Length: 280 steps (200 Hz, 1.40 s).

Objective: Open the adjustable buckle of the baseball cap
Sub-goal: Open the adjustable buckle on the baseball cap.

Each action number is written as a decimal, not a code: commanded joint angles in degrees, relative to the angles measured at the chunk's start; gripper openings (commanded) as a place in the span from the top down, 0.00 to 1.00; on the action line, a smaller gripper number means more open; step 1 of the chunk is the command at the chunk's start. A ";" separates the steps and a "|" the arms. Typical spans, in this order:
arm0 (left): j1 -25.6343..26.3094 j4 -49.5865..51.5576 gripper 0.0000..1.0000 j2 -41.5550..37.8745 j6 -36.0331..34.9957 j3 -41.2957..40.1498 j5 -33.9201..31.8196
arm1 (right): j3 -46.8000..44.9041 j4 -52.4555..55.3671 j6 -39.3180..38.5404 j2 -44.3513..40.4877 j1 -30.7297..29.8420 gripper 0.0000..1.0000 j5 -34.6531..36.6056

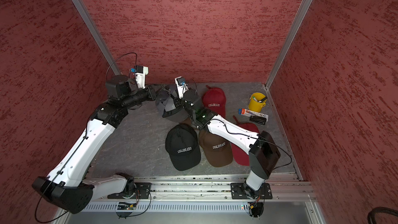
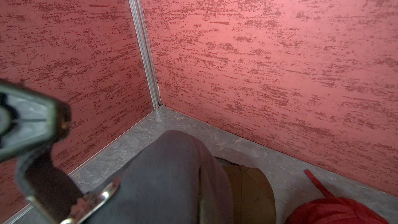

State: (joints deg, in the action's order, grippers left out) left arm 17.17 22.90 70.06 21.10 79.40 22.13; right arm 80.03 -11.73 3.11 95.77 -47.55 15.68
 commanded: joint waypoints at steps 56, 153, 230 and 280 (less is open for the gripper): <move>1.20 -3.59 0.77 0.87 -1.07 -0.73 1.36 | 1.03 -0.40 3.66 -1.82 0.50 1.00 -1.10; 1.40 -4.34 0.45 -9.47 -12.13 -11.19 -9.21 | 3.84 0.99 4.38 0.07 1.06 1.00 -2.97; 7.86 -3.72 0.42 -9.06 -25.01 -14.71 -12.22 | 4.70 1.97 4.31 0.58 1.49 1.00 -3.99; 13.67 -4.46 0.40 -4.23 -34.04 -14.03 -17.23 | 4.61 2.14 4.27 0.21 1.59 1.00 -4.04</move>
State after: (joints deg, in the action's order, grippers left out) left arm 29.50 19.35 63.92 -6.92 64.79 8.27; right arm 82.13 -8.95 7.07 95.92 -46.04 12.67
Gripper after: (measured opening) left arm 0.598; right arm 0.048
